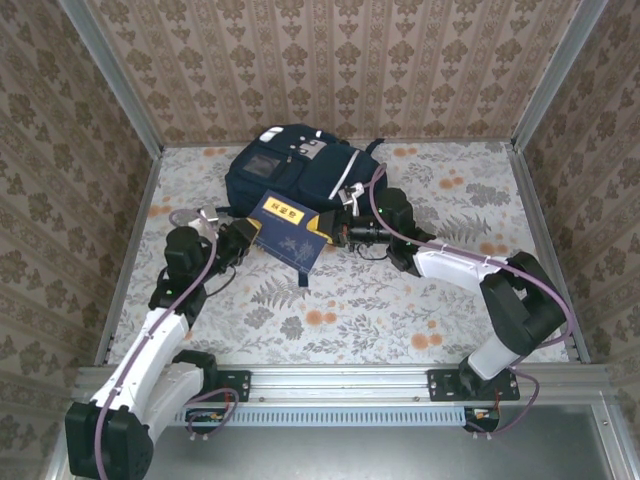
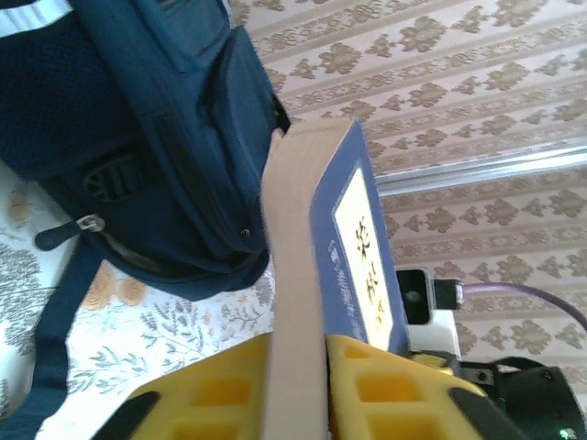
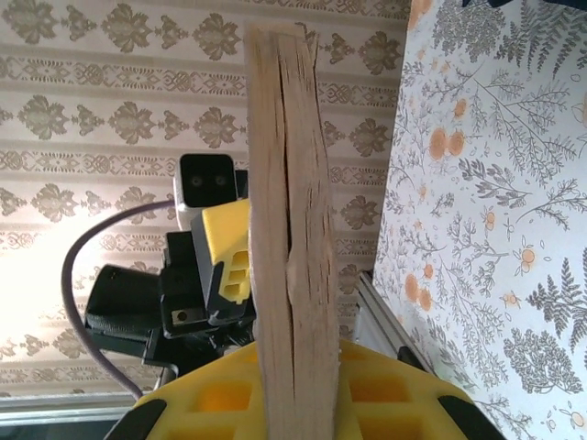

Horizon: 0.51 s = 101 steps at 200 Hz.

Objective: Pack the student bag

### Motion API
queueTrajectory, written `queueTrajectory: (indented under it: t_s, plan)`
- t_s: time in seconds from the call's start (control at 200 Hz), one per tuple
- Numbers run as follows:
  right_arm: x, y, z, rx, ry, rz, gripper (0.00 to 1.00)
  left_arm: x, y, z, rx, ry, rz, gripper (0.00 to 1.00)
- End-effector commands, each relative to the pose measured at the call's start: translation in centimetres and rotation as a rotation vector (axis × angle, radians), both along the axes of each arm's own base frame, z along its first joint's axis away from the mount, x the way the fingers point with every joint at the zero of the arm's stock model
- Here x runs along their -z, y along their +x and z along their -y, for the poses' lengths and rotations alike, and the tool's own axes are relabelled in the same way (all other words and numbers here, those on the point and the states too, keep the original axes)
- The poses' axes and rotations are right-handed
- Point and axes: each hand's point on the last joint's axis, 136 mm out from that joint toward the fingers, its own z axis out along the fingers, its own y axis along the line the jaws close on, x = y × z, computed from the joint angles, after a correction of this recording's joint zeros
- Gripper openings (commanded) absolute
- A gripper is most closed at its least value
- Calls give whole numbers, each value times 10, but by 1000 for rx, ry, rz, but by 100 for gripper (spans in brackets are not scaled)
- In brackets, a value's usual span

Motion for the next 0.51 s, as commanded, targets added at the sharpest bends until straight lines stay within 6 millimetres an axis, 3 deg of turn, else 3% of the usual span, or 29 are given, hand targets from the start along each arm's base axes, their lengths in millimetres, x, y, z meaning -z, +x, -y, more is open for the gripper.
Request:
queueTrajectory:
  t_s: [0.0, 0.045, 0.165, 0.29, 0.5]
  plan:
    - [-19, 3, 1, 14, 74, 26, 6, -4, -1, -2, -20, -5, 35, 2]
    - [-19, 4, 3, 33, 72, 21, 24, -3, -1, -7, -49, -3, 32, 0]
    - [-23, 3, 8, 78, 60, 18, 53, 5, -3, -21, -139, -7, 7, 0]
    - [-28, -4, 5, 111, 52, 40, 65, 6, -3, -27, -182, -45, 6, 0]
    - [-40, -13, -12, 127, 156, 42, 68, -3, 0, -31, -218, -105, 13, 0]
